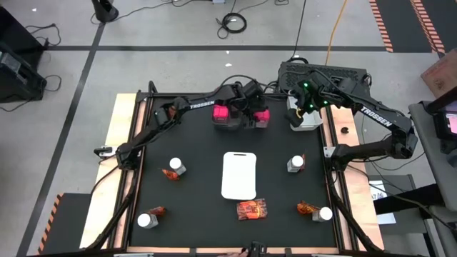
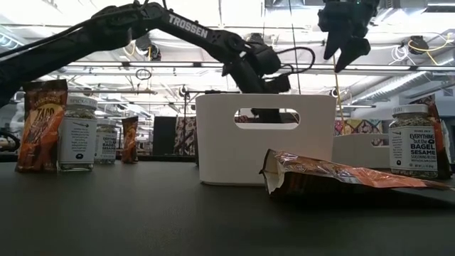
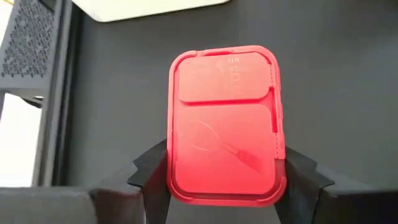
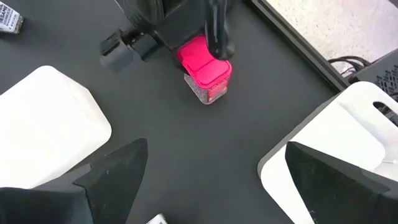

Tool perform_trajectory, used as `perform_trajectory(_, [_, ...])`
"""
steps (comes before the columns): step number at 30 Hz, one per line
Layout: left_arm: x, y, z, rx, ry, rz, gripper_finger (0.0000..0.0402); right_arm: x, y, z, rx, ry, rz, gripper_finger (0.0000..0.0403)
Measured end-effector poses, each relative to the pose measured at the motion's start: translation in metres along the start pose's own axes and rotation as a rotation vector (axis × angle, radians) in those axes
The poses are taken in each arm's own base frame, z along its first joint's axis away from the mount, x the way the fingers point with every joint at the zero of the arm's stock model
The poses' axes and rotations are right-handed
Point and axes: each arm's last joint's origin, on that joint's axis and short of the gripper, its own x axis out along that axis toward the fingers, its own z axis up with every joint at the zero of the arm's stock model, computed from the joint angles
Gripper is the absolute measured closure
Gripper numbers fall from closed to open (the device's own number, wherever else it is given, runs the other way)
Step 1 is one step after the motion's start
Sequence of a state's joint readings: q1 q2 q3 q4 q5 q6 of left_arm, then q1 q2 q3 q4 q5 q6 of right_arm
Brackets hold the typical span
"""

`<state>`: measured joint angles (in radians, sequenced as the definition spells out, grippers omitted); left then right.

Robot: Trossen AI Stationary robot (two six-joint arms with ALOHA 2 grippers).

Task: Sort spices by type
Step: Put the red seasoning can into the black bin

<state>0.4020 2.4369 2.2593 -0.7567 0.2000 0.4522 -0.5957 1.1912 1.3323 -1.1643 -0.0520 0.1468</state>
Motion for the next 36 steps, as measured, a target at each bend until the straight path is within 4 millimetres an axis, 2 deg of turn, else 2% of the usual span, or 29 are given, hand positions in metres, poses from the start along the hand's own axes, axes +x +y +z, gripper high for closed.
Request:
perform_trajectory(6, [-0.040, 0.001, 0.012, -0.017, -0.022, 0.015, 0.0188, 0.000, 0.000, 0.002, -0.016, -0.017, 0.003, 0.0028])
perform_trajectory(14, [-0.104, 0.005, 0.011, -0.145, 0.030, 0.031, 0.0188, 0.000, 0.001, 0.006, -0.035, -0.062, 0.009, 0.0028])
perform_trajectory(21, [-0.177, -0.003, 0.009, -0.183, 0.060, 0.064, 0.0188, 0.000, 0.001, 0.009, -0.041, -0.096, 0.014, 0.0028])
perform_trajectory(26, [-0.237, -0.004, -0.001, -0.319, 0.052, 0.133, 0.0188, -0.001, 0.002, 0.011, -0.056, -0.118, 0.016, 0.0028])
perform_trajectory(28, [-0.254, -0.004, -0.008, -0.387, 0.050, 0.153, 0.0188, -0.001, 0.002, 0.013, -0.060, -0.130, 0.018, 0.0028])
perform_trajectory(31, [-0.271, -0.006, -0.018, -0.492, 0.041, 0.177, 0.0188, -0.001, 0.002, 0.015, -0.063, -0.156, 0.022, 0.0028])
perform_trajectory(36, [-0.282, -0.019, -0.037, -0.654, 0.071, 0.270, 0.0188, -0.002, 0.003, 0.018, -0.066, -0.186, 0.029, 0.0028])
